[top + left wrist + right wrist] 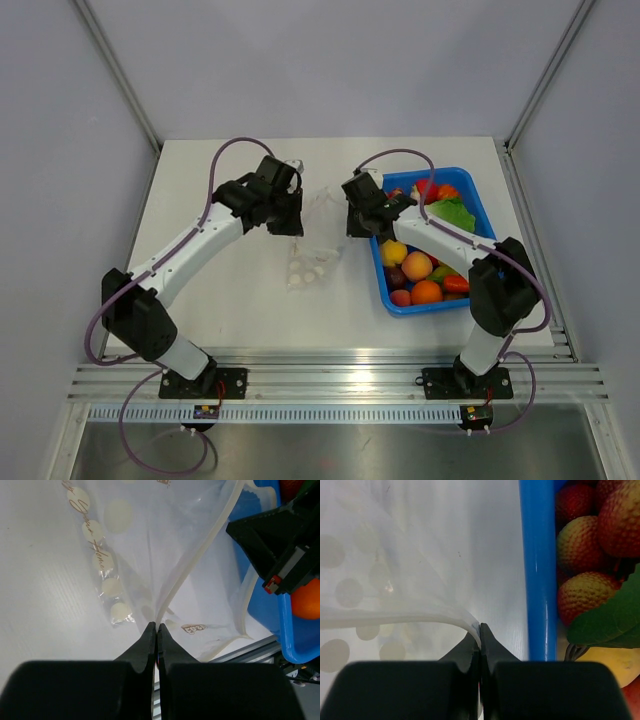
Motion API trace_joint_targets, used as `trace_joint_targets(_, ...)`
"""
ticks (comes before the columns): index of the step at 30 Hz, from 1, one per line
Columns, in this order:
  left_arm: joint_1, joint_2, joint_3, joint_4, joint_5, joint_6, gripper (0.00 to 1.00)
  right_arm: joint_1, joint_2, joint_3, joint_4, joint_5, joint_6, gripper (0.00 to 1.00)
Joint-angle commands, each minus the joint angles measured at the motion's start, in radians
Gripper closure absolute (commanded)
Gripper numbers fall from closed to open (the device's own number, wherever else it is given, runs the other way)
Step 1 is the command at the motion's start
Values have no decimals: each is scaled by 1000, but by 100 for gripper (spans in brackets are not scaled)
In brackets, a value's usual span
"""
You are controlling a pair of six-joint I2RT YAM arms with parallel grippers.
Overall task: Place the food in the zip-top bag and seal the zipper
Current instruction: Open the zipper of the food storage bag at the center of the board.
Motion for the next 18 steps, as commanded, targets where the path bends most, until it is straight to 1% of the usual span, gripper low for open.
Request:
trace_joint_targets(1, 2, -39, -48, 145, 79, -41, 100, -4, -59, -23, 27, 52, 21, 100)
trace_joint_targets(7, 25, -55, -86, 169, 107, -51, 100, -22, -82, -103, 36, 86, 21, 100)
trace_joint_targets(12, 55, -78, -100, 186, 124, -51, 100, -27, -90, -121, 74, 29, 24, 100)
trace_joint_targets(15, 55, -59, -120, 259, 173, -84, 100, -27, -76, -111, 102, -12, 43, 100)
trace_joint_targets(18, 54, -34, -131, 281, 159, -127, 100, -27, -67, -99, 104, -23, 57, 99)
